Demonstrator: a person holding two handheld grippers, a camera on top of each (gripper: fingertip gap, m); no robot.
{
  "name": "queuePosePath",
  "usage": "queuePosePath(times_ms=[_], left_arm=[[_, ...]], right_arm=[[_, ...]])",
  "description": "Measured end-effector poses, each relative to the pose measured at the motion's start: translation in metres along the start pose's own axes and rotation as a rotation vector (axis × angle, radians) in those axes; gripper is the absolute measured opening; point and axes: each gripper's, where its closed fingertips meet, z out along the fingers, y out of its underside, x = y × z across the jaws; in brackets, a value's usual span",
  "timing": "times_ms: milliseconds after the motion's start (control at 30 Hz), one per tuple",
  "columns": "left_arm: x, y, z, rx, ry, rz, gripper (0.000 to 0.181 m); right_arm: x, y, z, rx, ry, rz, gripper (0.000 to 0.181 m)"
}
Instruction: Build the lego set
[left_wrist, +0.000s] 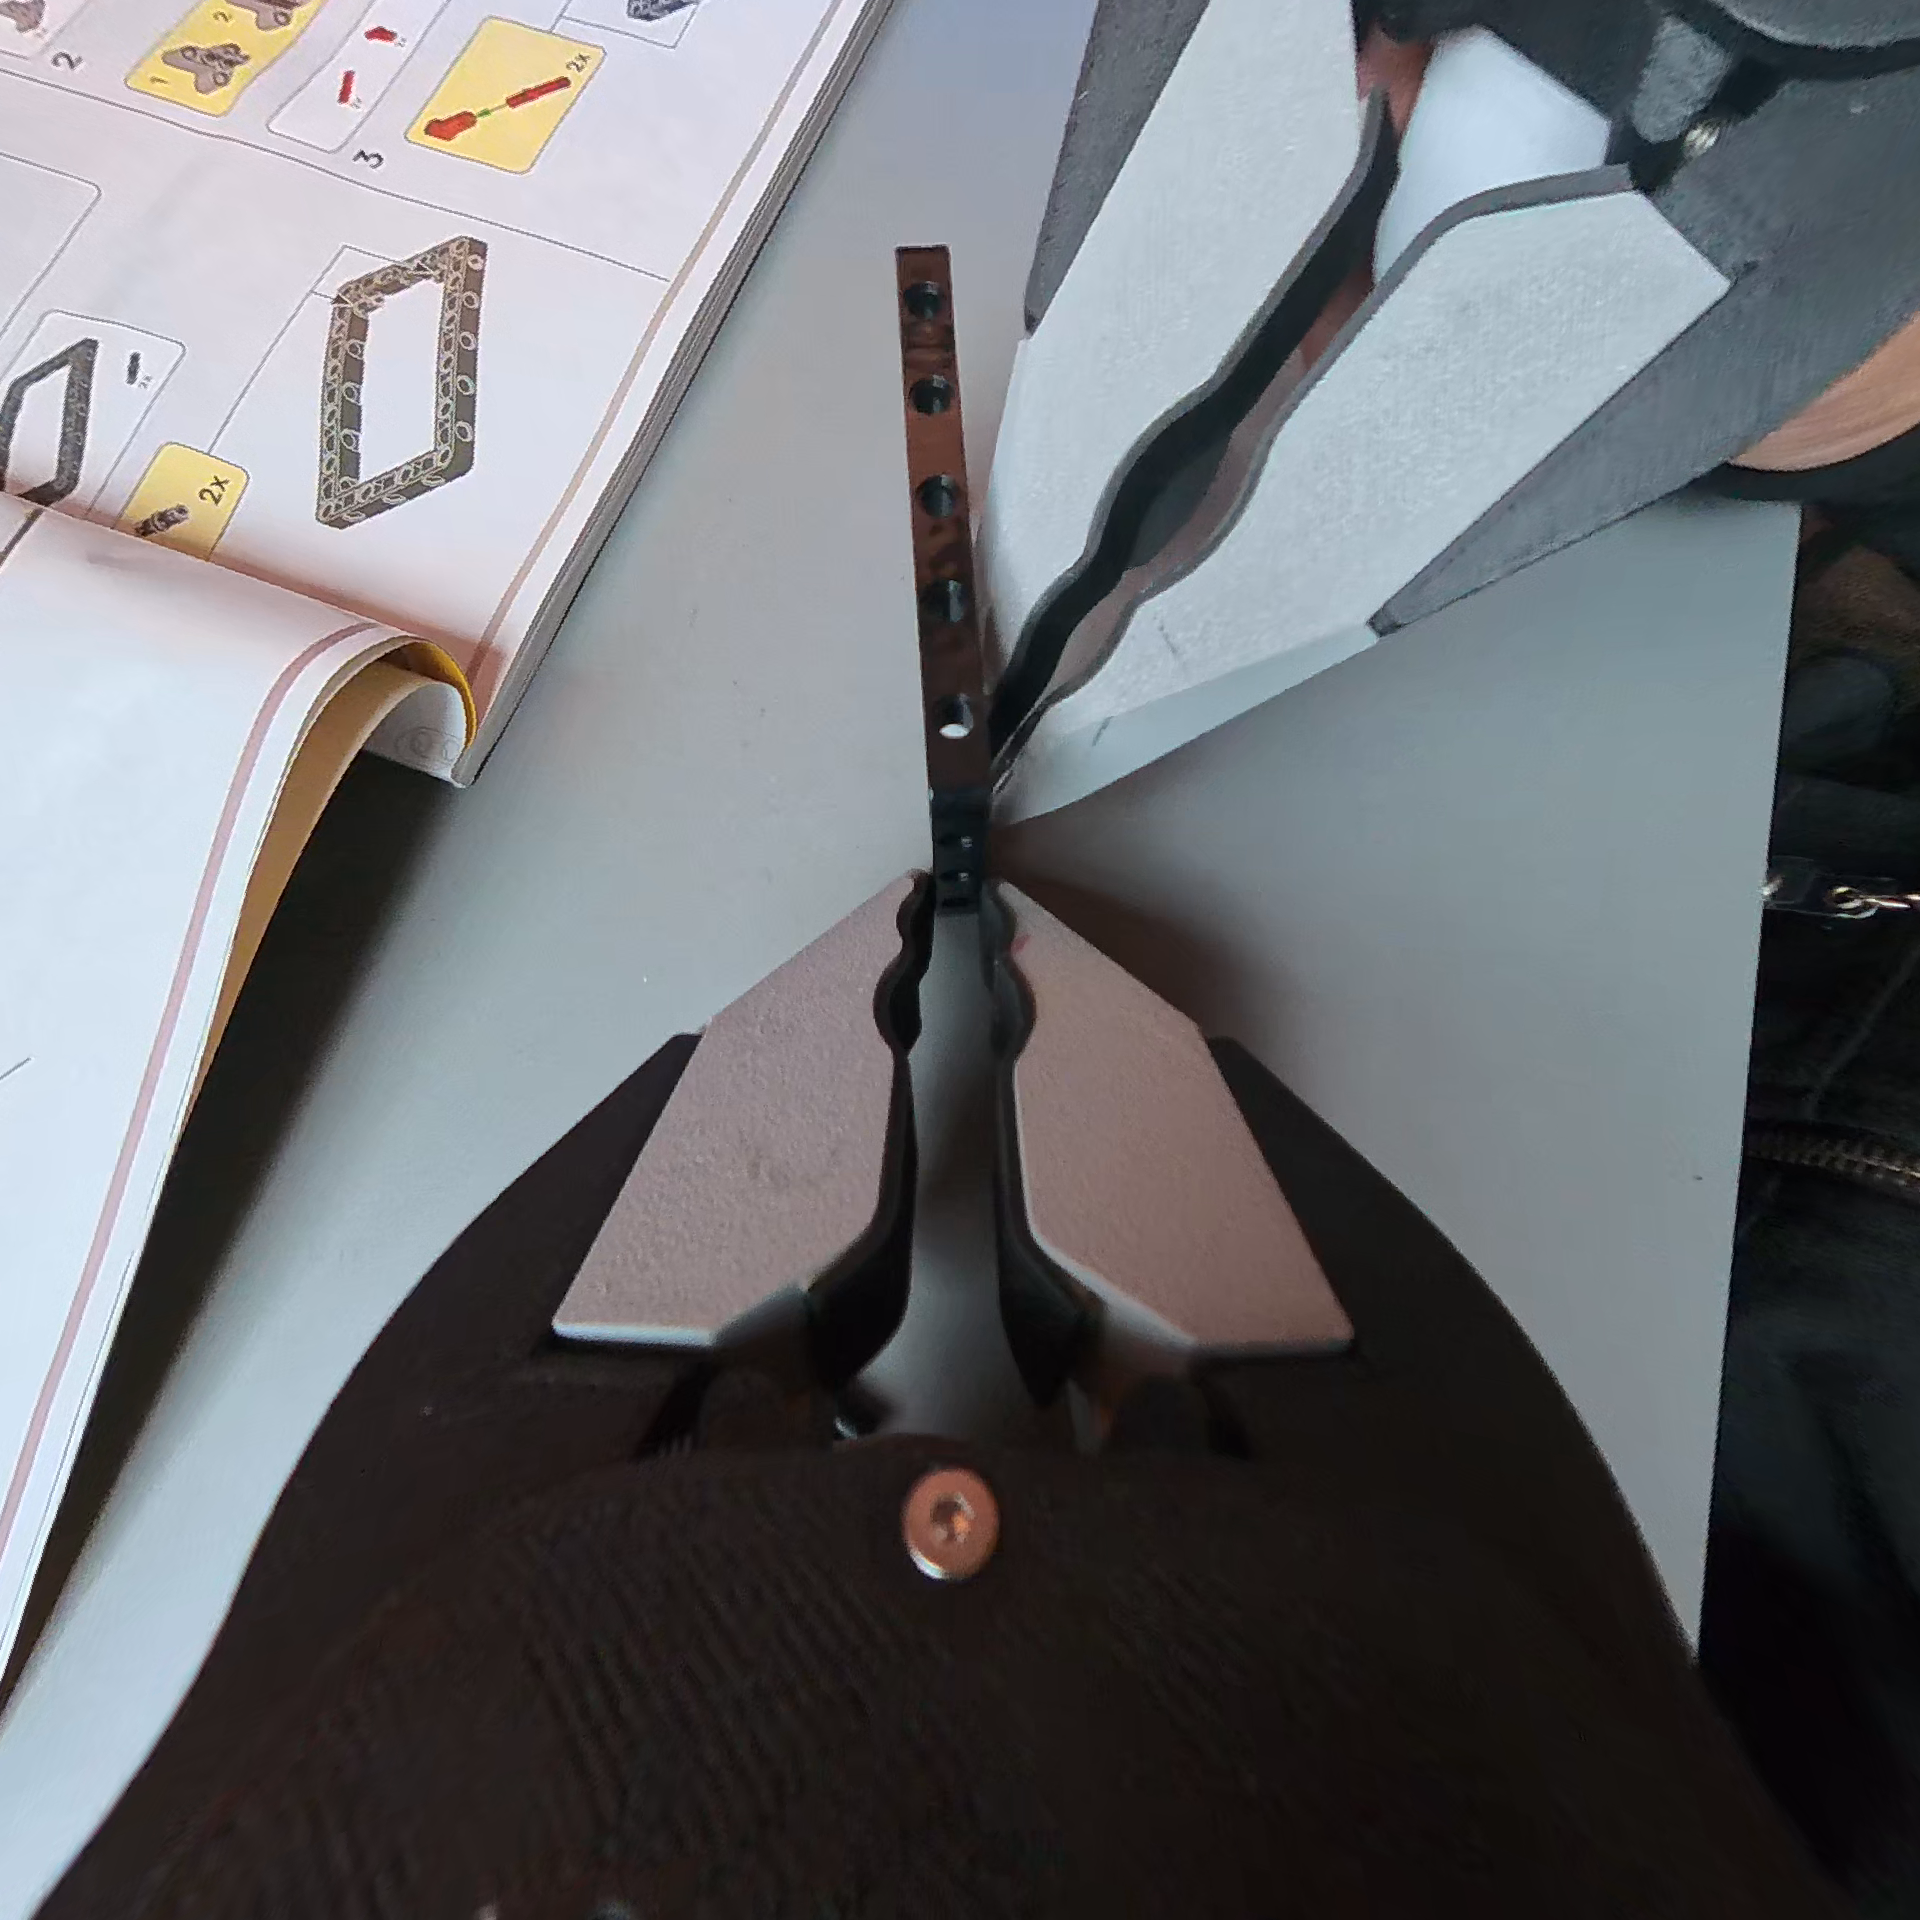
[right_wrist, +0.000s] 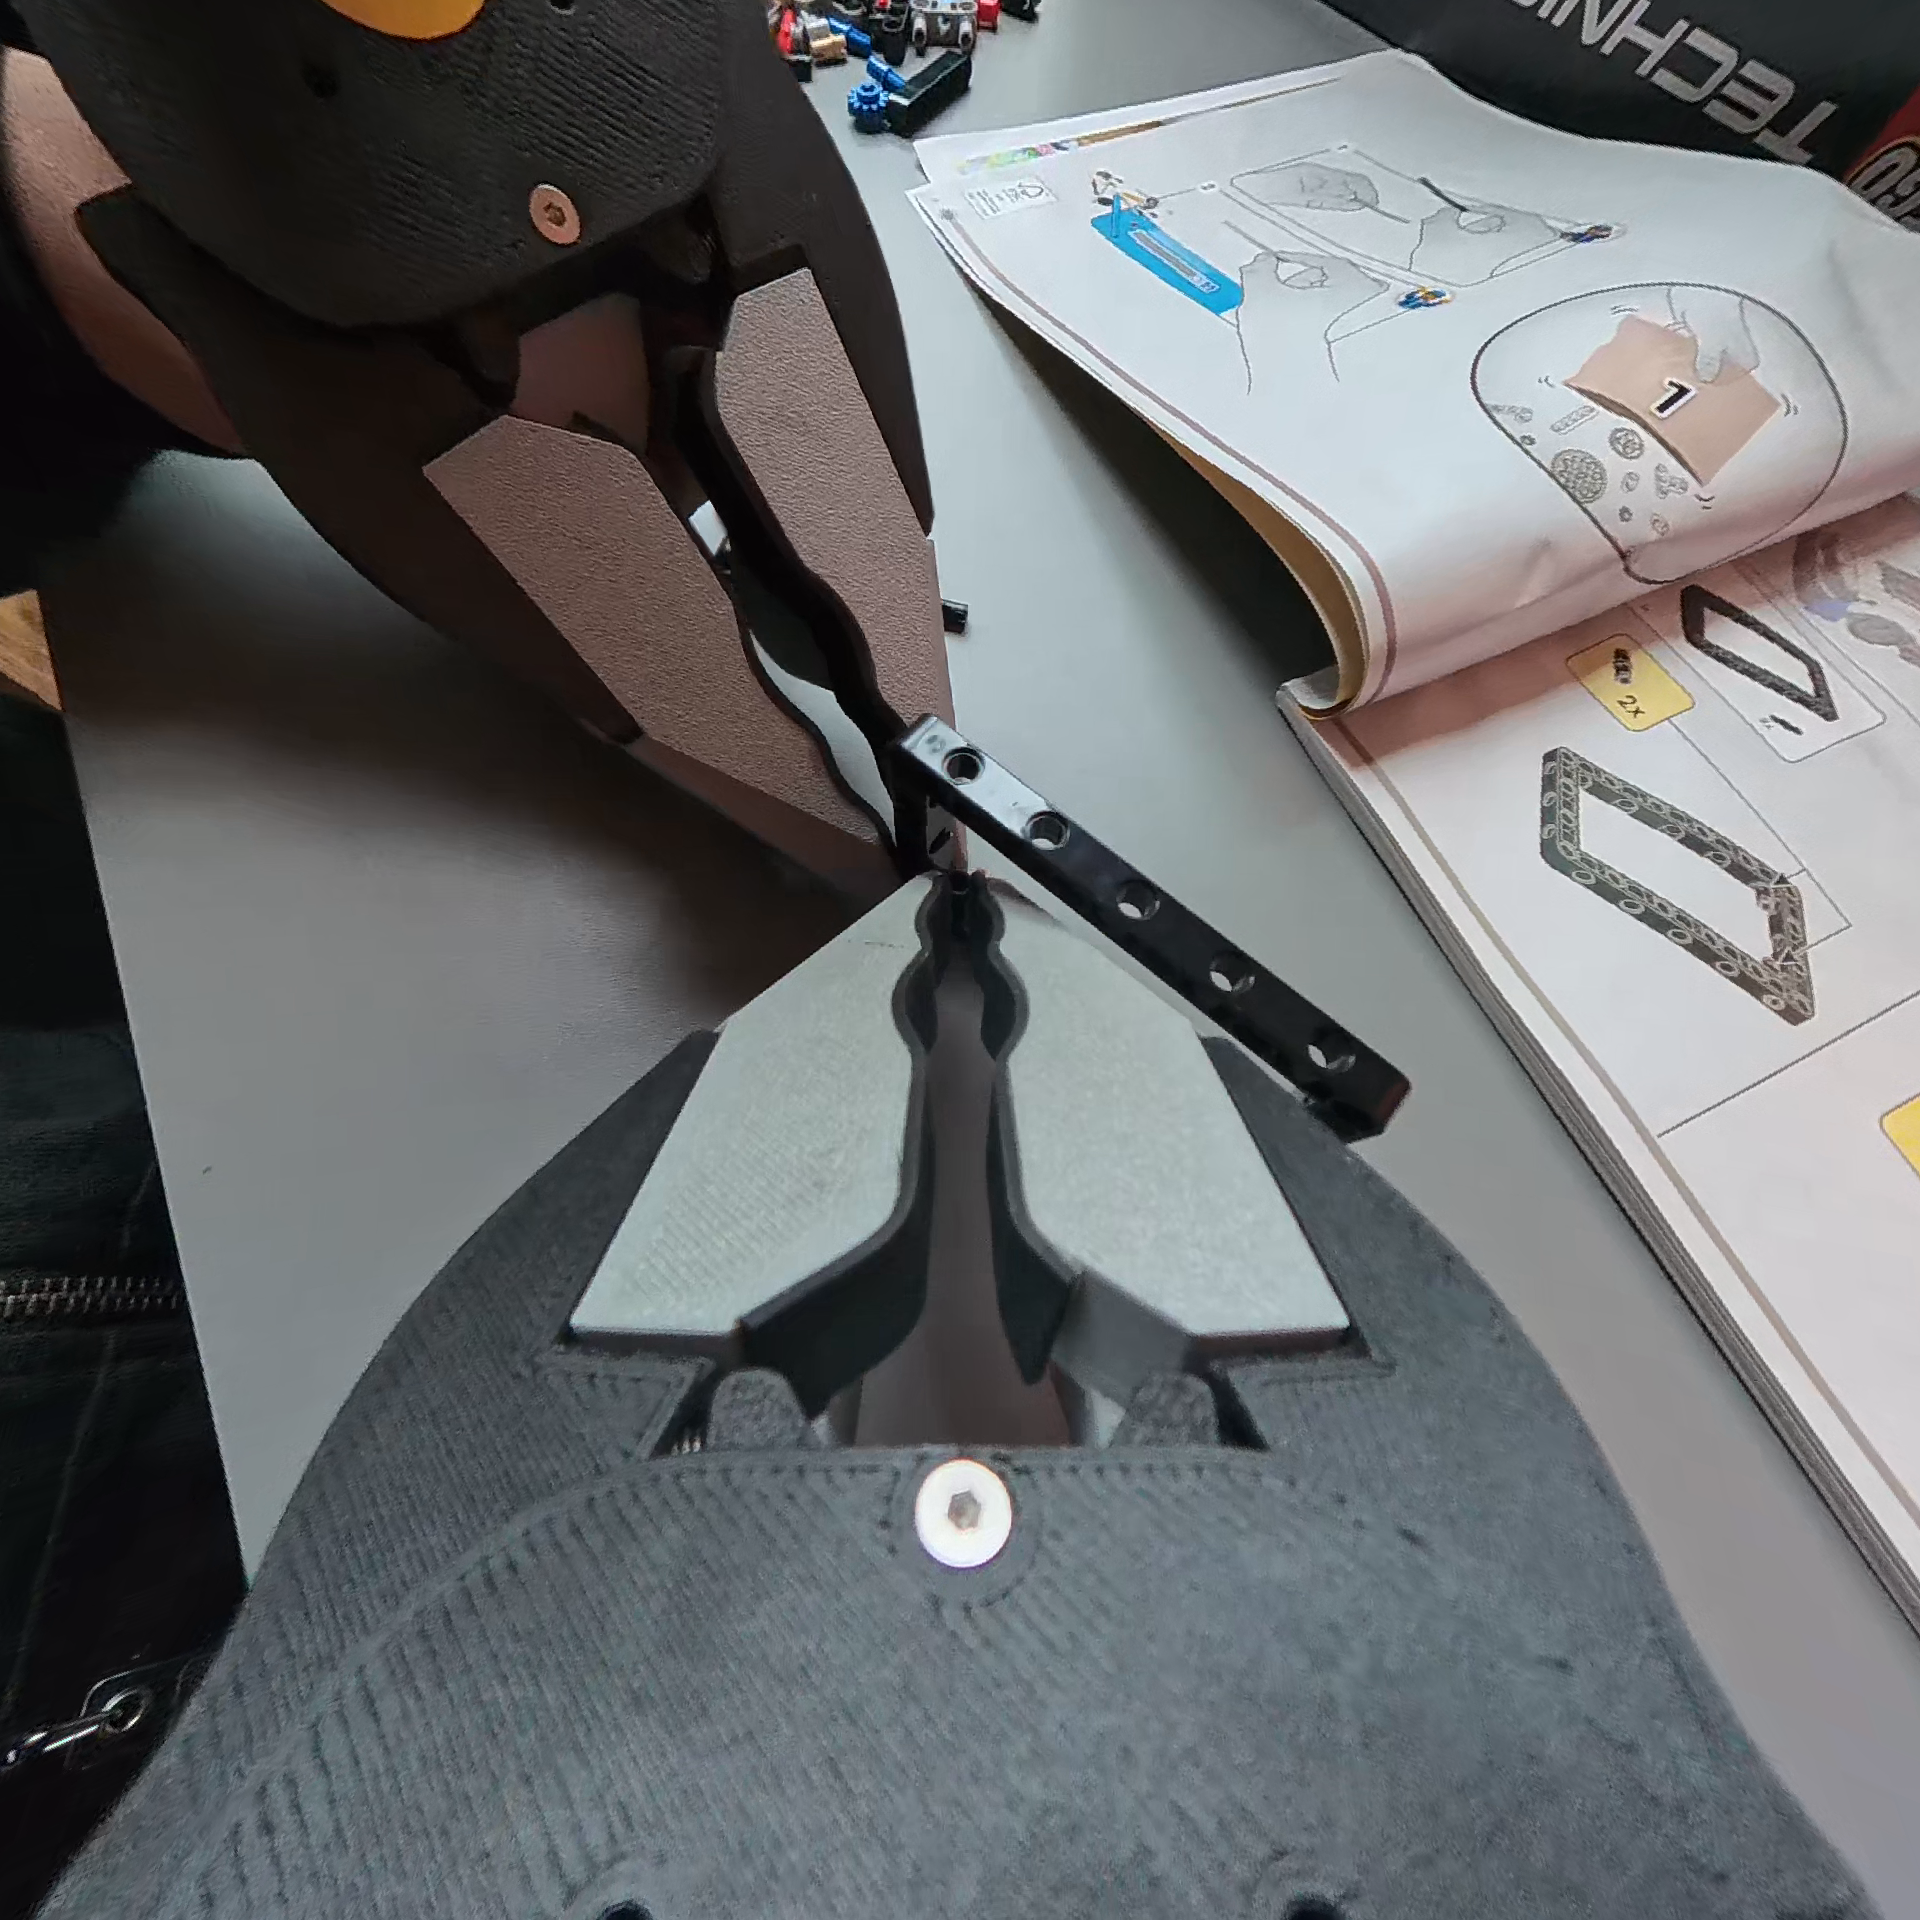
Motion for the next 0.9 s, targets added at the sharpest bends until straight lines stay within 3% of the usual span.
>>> queuePosePath(times_ms=[900], left_arm=[[-0.0065,-0.0013,0.0010,0.004,0.040,0.042,0.006]], right_arm=[[0.0048,0.0010,0.0019,-0.069,0.039,-0.293,0.000]])
